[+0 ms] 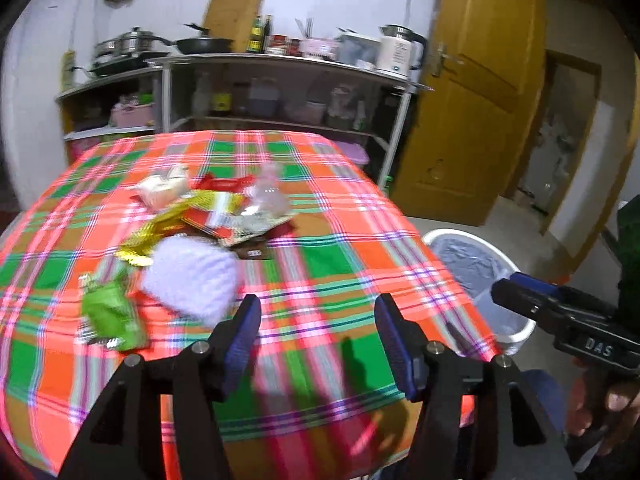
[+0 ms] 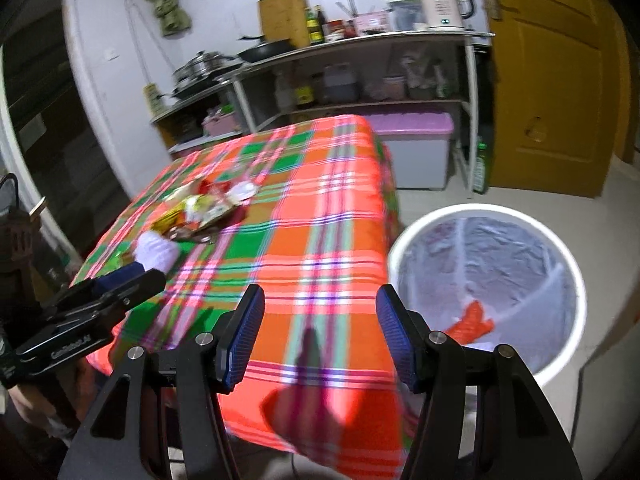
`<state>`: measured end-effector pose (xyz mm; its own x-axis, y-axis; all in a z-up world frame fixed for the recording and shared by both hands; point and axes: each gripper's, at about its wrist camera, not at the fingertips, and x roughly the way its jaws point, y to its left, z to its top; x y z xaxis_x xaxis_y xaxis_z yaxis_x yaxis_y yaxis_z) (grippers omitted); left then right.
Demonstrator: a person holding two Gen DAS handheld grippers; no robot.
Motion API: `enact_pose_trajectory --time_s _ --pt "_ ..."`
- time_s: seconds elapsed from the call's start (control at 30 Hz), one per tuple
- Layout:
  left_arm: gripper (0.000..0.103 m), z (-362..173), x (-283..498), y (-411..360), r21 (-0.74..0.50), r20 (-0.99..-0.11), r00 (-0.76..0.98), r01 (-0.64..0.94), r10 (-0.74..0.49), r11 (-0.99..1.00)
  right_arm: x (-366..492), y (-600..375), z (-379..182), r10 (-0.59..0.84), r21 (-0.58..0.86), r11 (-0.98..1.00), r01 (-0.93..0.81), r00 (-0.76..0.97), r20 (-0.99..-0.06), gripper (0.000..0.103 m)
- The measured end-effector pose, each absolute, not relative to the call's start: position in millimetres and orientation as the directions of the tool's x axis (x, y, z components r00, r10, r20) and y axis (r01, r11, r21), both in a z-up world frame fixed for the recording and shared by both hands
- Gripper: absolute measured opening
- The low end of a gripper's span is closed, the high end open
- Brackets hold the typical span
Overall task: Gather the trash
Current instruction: 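Move both tools back over the remaining trash on the table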
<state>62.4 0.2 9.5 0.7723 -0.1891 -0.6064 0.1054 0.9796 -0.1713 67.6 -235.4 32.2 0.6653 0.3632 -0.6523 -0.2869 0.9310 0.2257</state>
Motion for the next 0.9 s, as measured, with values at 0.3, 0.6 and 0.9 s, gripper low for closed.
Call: enact_pose_trajectory --time_s 0.3,0.6,0.9 --pt "0.062 6.9 49.1 57.5 -0.142 -0.592 0.804 -0.039 -0.053 0.989 67.7 -187.8 33.1 0.429 0.217 0.895 -0.389 0.618 -0.659 0.059" --pt "0.078 -4.0 47.5 107.8 -0.171 -0.596 0.803 -0.137 0.008 0.976 71.5 -155.4 33.2 0.458 0.198 0.870 -0.452 0.590 -0.665 0.059" --pt "0.079 -24.0 63.3 129.7 -0.227 -0.646 0.763 -0.171 -0.017 0.959 85.2 -129.3 32.8 0.491 0.196 0.843 -0.501 0.568 -0.660 0.059"
